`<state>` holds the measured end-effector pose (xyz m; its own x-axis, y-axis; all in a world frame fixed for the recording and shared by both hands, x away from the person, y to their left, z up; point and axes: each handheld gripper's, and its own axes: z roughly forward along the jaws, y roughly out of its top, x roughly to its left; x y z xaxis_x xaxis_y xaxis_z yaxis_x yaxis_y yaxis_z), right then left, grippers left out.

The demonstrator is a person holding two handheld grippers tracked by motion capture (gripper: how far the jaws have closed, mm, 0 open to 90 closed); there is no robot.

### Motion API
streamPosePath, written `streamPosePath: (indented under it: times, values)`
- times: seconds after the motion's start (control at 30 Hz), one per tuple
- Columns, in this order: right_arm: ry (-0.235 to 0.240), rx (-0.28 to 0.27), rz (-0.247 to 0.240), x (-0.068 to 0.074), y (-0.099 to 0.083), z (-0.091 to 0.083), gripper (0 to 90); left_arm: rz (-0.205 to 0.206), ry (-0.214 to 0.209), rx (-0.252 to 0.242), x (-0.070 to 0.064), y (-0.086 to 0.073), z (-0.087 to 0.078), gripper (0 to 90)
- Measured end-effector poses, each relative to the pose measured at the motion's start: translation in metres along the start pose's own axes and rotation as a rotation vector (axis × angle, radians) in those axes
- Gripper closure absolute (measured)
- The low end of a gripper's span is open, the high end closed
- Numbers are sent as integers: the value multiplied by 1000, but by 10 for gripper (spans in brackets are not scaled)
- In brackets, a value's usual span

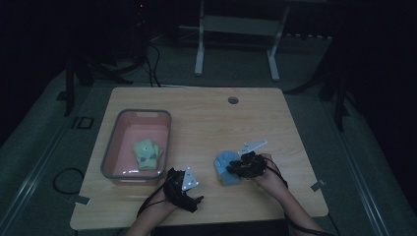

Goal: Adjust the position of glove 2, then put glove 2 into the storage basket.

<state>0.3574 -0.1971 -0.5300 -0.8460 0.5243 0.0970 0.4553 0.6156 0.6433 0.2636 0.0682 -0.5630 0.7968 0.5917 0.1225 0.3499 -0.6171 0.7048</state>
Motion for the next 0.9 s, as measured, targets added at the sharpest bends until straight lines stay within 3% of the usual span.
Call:
streamPosePath:
  times: [0.17, 0.27, 0.43, 0.53, 0.63, 0.73, 0.8, 0.9]
  values:
    - [-12, -21, -1, -1, -2, -10, 555, 10, 11, -29, -3, 5, -3, 27]
    - [-28, -20, -4, -5, -6, -14, 558, 1, -2, -51, -5, 9, -4, 45]
    - [-27, -33, 17, -10, -11, -21, 547, -21, -19, -7, -8, 15, -3, 51]
    - [-34, -42, 23, -17, -13, -26, 554, -16, -88, -38, -11, 21, -1, 67]
    - [-44, -44, 35, -22, -10, -28, 558, -11, -86, -87, -12, 29, -1, 138]
    - [-54, -60, 47, -26, -3, -30, 558, 27, -81, -108, -13, 36, 1, 148]
    - [-58, -65, 47, -26, -2, -30, 557, 27, -81, -108, -13, 36, 1, 148]
    - [-62, -82, 58, -28, 7, -28, 544, 89, -114, -97, -20, 53, 13, 149]
